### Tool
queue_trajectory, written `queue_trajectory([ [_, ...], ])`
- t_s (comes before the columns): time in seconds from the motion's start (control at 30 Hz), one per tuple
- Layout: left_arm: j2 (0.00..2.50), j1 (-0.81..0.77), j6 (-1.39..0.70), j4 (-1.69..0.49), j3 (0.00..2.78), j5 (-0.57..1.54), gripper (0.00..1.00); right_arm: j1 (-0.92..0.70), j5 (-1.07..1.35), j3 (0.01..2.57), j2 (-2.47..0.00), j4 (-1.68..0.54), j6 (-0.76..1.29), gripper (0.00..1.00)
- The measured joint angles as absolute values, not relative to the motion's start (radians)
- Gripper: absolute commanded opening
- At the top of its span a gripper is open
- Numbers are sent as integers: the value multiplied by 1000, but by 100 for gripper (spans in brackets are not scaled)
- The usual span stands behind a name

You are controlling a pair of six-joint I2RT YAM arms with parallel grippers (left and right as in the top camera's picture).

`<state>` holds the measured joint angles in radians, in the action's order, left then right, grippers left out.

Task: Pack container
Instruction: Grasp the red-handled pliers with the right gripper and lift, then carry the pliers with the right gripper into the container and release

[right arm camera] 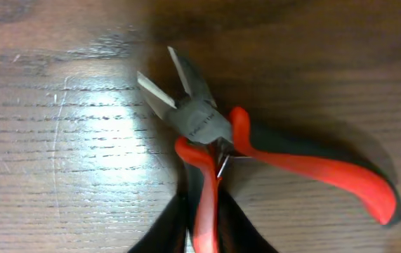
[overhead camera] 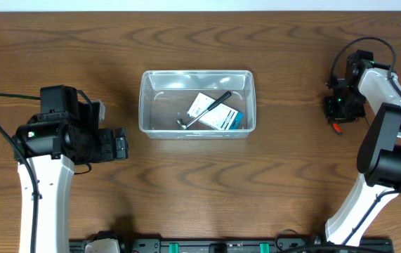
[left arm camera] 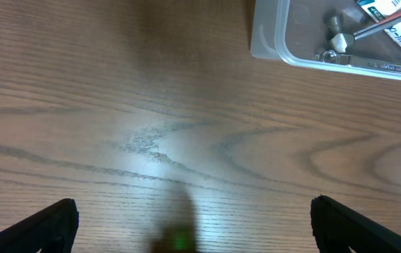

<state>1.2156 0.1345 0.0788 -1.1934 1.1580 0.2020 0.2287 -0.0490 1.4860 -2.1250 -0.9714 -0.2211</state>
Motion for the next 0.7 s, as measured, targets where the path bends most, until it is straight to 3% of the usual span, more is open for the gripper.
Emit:
queue_trajectory([
  [0.1, 1216, 134, 79, -1193, 1158, 202, 98, 225, -53, 1486, -2124, -970, -217, 1],
  [0.37, 1216, 134, 79, -1193, 1158, 202, 98, 175, -81, 1502, -2125, -995, -218, 1],
  [0.7, 1216, 134, 79, -1193, 1158, 202, 98, -76, -75, 1781, -2067, -1061, -220, 1],
])
